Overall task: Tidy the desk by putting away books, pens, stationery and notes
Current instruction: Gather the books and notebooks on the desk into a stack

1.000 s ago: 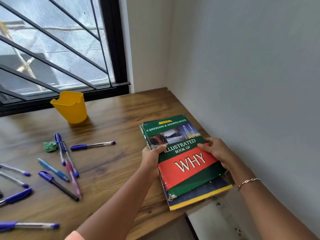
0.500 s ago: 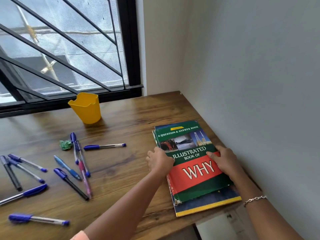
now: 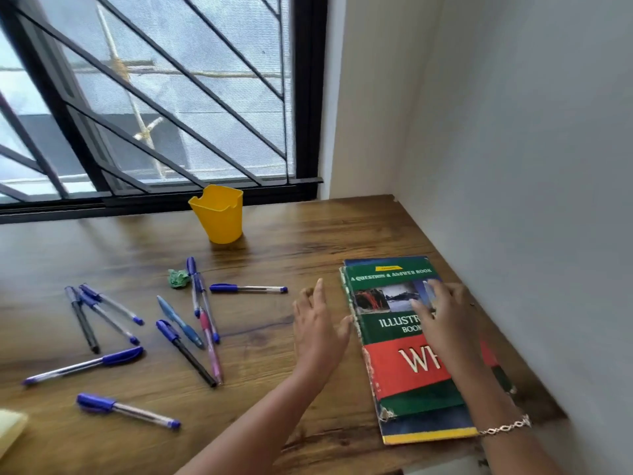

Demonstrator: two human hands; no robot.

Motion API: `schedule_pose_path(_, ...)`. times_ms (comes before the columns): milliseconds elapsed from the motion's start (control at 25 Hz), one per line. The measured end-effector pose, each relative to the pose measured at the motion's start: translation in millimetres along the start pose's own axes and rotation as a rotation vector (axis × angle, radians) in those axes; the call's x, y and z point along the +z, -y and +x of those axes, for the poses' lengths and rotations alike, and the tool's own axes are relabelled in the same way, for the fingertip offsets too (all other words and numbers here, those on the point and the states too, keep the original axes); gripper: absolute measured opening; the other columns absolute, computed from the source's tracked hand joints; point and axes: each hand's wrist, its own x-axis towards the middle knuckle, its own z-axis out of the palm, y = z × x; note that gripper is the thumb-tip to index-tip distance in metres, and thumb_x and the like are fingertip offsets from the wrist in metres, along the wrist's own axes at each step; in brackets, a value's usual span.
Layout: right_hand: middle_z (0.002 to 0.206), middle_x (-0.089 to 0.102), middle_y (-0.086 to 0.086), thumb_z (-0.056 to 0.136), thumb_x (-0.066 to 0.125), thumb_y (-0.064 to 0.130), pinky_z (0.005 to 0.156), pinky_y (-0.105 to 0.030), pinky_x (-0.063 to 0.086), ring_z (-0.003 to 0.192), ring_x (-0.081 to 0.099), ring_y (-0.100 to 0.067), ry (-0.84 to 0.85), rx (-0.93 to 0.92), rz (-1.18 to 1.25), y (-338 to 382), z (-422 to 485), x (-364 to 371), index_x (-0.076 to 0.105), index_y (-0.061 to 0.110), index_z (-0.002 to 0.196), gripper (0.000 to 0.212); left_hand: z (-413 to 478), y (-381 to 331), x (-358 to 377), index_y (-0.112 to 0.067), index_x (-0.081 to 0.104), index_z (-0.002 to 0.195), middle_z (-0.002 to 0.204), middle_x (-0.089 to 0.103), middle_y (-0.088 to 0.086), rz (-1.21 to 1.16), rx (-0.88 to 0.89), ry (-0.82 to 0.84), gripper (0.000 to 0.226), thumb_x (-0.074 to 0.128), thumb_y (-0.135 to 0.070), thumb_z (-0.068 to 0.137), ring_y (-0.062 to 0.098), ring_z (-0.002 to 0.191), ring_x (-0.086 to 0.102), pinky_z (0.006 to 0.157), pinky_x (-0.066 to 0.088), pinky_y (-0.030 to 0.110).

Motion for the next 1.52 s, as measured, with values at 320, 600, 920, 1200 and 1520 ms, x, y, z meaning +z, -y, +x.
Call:
schedule_pose_path(320,0.15,0.028,-0.014,0.091,0.05,0.036,0.113,-0.037,0.017,0.14,0.025,-0.028,0.071,-0.395,0.072,134.2,-32.3,65.1,0.037,0.011,0.141,0.057,-5.5,66.9,-96.0,-0.017,-0.008,0.149,0.156,-0.017,0.007,0.171,0.035,-0.095,0.086,0.049,-0.045,0.091,0.021,0.144,-0.016,0.117,-0.004,0.033)
schedule_pose_path(600,0.153,0.024,-0.01,0.093,0.048,0.032,0.113,-0.03,0.015,0.143,0.017,-0.023,0.232,-0.542,0.208,293.7,-86.2,133.0,0.033,0.011,0.142,0.055,-2.2,169.3,-234.0,-0.012,0.004,0.149,0.158,-0.004,0.011,0.183,-0.064,-0.266,0.085,0.048,-0.05,0.088,0.021,0.146,-0.008,0.117,-0.002,0.031)
schedule_pose_path(920,0.139,0.045,-0.015,0.091,0.052,0.032,0.107,-0.032,0.027,0.131,0.039,-0.028,0.394,-0.668,0.341,459.1,-153.3,202.0,0.044,0.005,0.133,0.051,-20.2,283.0,-401.7,-0.009,0.025,0.144,0.151,0.026,0.011,-0.009,-0.257,-0.48,0.09,0.045,-0.056,0.07,0.021,0.141,0.021,0.113,0.018,0.03)
schedule_pose_path(1200,0.134,0.052,-0.017,0.089,0.058,0.023,0.103,-0.033,0.037,0.123,0.049,-0.028,0.716,-0.676,0.333,583.5,-187.3,265.8,0.042,0.003,0.134,0.052,-22.2,399.1,-539.6,0.004,0.047,0.126,0.126,0.054,0.015,-0.634,-0.573,-0.818,0.048,0.064,-0.016,0.085,0.029,0.113,0.054,0.089,0.042,0.031)
schedule_pose_path(1520,0.137,0.044,-0.017,0.086,0.061,0.033,0.1,-0.032,0.036,0.125,0.043,-0.029,0.83,-0.805,0.025,643.8,-202.8,324.2,0.039,0.003,0.131,0.058,-6.7,432.5,-579.4,0.002,0.046,0.129,0.127,0.051,0.016,-0.912,-0.778,-0.833,0.042,0.056,-0.009,0.09,0.032,0.116,0.05,0.079,0.035,0.033)
